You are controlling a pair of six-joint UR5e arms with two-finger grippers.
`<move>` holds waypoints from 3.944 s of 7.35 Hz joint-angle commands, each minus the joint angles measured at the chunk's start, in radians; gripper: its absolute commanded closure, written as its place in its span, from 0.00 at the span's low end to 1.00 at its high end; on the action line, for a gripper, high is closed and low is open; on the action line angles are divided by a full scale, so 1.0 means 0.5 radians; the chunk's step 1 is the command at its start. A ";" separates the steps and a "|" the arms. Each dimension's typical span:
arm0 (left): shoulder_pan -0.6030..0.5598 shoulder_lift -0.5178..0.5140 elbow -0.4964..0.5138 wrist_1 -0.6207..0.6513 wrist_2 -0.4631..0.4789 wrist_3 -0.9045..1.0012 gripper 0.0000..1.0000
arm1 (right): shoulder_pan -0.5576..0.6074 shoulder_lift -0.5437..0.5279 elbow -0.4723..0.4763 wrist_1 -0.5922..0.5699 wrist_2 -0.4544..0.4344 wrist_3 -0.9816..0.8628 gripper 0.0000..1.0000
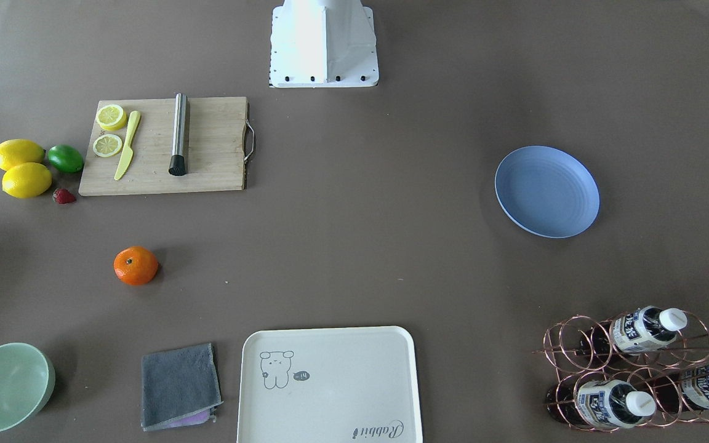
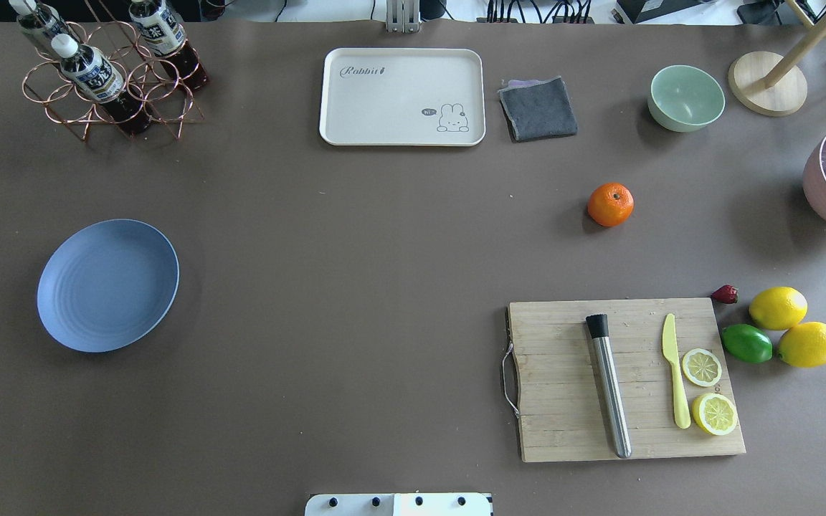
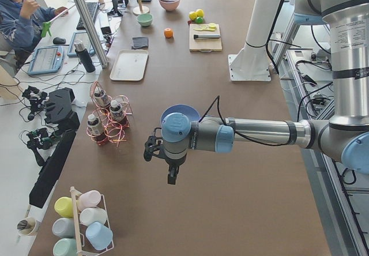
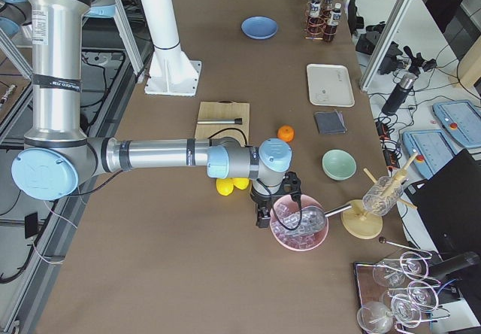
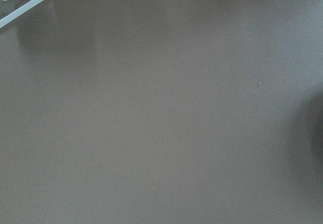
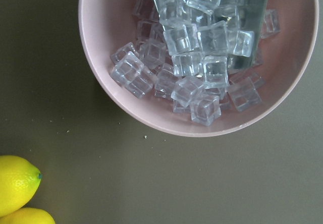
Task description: Pick orange to plate
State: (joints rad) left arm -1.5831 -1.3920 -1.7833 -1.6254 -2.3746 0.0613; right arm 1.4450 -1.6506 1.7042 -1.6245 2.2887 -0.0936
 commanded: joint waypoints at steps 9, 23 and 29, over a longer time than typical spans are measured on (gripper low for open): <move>0.000 -0.075 -0.045 -0.075 0.000 -0.015 0.02 | 0.003 0.055 -0.012 -0.003 0.015 0.003 0.00; 0.919 -0.124 0.351 -1.664 0.113 -1.532 0.02 | -0.521 0.365 0.393 0.058 -0.196 1.076 0.01; 1.310 -0.250 0.627 -2.121 0.319 -1.985 0.53 | -0.690 0.338 0.328 0.454 -0.270 1.430 0.02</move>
State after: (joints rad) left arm -0.9406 -1.5121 -1.4816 -2.6586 -2.2169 -0.9115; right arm 1.1008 -1.4811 1.8690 -1.4003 2.1561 0.6185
